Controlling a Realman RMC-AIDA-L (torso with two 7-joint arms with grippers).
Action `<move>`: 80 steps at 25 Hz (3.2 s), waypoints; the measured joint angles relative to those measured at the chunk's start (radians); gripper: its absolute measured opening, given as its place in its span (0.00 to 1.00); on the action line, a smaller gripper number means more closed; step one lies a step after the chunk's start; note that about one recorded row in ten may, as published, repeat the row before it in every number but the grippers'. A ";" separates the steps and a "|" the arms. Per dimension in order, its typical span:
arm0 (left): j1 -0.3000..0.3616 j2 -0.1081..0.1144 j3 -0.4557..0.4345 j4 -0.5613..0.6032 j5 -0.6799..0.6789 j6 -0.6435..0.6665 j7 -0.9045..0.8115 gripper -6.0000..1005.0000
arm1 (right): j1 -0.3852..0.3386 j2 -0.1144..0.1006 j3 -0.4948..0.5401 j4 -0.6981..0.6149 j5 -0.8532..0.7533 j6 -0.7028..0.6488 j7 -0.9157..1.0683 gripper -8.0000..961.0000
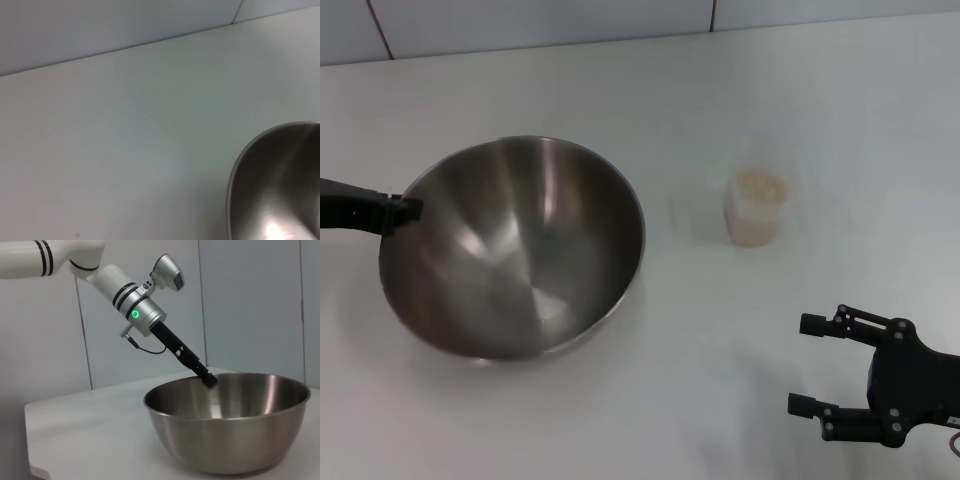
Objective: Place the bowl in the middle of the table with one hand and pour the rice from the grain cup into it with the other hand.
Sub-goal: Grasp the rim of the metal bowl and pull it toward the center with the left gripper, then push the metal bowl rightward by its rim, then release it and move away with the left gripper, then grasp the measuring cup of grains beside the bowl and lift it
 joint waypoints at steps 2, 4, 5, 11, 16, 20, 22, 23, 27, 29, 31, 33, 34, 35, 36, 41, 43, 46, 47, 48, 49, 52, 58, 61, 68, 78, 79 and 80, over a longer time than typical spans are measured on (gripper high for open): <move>-0.004 0.000 0.000 -0.003 0.000 0.000 0.005 0.19 | 0.000 -0.001 0.000 0.000 0.000 0.000 0.000 0.79; -0.022 0.000 -0.004 -0.007 0.000 0.017 0.006 0.15 | 0.000 -0.001 0.000 0.000 -0.001 0.000 0.000 0.78; -0.025 0.000 -0.005 -0.009 0.000 0.021 0.007 0.13 | 0.000 -0.001 0.000 0.000 -0.001 0.000 0.000 0.78; -0.083 0.002 -0.061 -0.041 -0.006 0.067 0.009 0.05 | 0.000 -0.001 0.000 0.000 -0.003 0.000 0.000 0.78; -0.192 0.009 -0.154 -0.141 -0.008 0.096 0.053 0.06 | 0.000 -0.001 0.000 0.000 -0.005 0.000 0.001 0.78; -0.294 0.017 -0.196 -0.270 -0.008 0.076 0.108 0.08 | 0.001 -0.001 0.000 0.000 -0.012 0.000 0.001 0.77; -0.344 0.018 -0.208 -0.333 -0.004 0.056 0.133 0.08 | 0.001 -0.001 0.000 0.000 -0.012 0.000 0.001 0.77; -0.354 0.019 -0.208 -0.347 -0.003 0.049 0.139 0.08 | 0.001 -0.001 0.000 0.000 -0.012 0.000 0.001 0.77; -0.401 0.019 -0.207 -0.410 0.001 0.010 0.162 0.10 | 0.002 -0.001 0.000 0.000 -0.012 0.000 0.002 0.77; -0.409 0.019 -0.202 -0.430 0.002 -0.007 0.170 0.10 | 0.002 -0.001 0.000 0.000 -0.012 0.000 0.002 0.77; -0.410 0.019 -0.201 -0.448 0.002 -0.023 0.185 0.11 | 0.001 -0.001 0.000 0.000 -0.012 0.000 0.002 0.76; -0.409 0.017 -0.204 -0.462 0.002 -0.039 0.202 0.11 | 0.001 -0.001 0.000 0.000 -0.012 0.000 0.002 0.76; -0.407 0.016 -0.206 -0.469 0.002 -0.046 0.209 0.11 | 0.001 -0.001 0.000 0.000 -0.012 0.000 0.002 0.76; -0.405 0.015 -0.207 -0.472 0.002 -0.050 0.214 0.12 | 0.001 -0.001 0.000 0.000 -0.012 0.000 0.002 0.76; -0.403 0.014 -0.206 -0.474 0.002 -0.054 0.218 0.12 | 0.002 -0.001 0.000 0.000 -0.012 0.000 0.002 0.76; -0.398 0.007 -0.200 -0.478 0.001 -0.068 0.234 0.13 | 0.003 -0.001 0.000 0.000 -0.012 0.000 0.002 0.76; -0.397 0.005 -0.199 -0.478 0.001 -0.073 0.242 0.14 | 0.003 -0.001 0.002 0.002 -0.012 0.000 0.002 0.76; -0.396 0.003 -0.200 -0.476 -0.003 -0.073 0.259 0.15 | 0.003 -0.001 0.006 0.008 -0.012 0.004 0.002 0.75; -0.396 0.003 -0.200 -0.476 -0.003 -0.073 0.259 0.17 | 0.003 -0.001 0.008 0.012 -0.012 0.008 0.002 0.75; -0.396 0.003 -0.200 -0.476 -0.003 -0.073 0.259 0.19 | 0.003 -0.001 0.009 0.015 -0.012 0.015 0.002 0.75; -0.395 0.002 -0.202 -0.455 -0.009 -0.066 0.276 0.21 | 0.004 -0.001 0.011 0.021 -0.009 0.024 0.002 0.75; -0.386 0.002 -0.191 -0.423 -0.011 -0.051 0.286 0.27 | 0.012 -0.001 0.037 0.050 -0.002 0.043 0.001 0.75; -0.136 -0.003 -0.081 -0.123 -0.321 0.100 0.562 0.43 | 0.019 0.003 0.345 0.190 0.000 0.104 -0.089 0.75; -0.044 -0.001 -0.037 -0.054 -0.411 0.119 0.644 0.52 | 0.019 0.005 0.462 0.246 0.005 0.165 -0.134 0.74; 0.167 -0.004 0.031 0.052 -0.460 0.164 0.713 0.82 | 0.077 0.005 0.674 0.347 0.011 0.386 -0.210 0.74; 0.180 -0.004 0.030 0.025 -0.460 0.169 0.706 0.84 | 0.193 0.005 0.621 0.398 -0.015 0.554 -0.206 0.73; 0.175 -0.004 0.030 0.020 -0.459 0.169 0.706 0.84 | 0.197 0.005 0.621 0.403 -0.015 0.561 -0.208 0.73; 0.175 -0.004 0.030 0.020 -0.459 0.169 0.706 0.84 | 0.202 0.005 0.623 0.409 -0.013 0.565 -0.210 0.73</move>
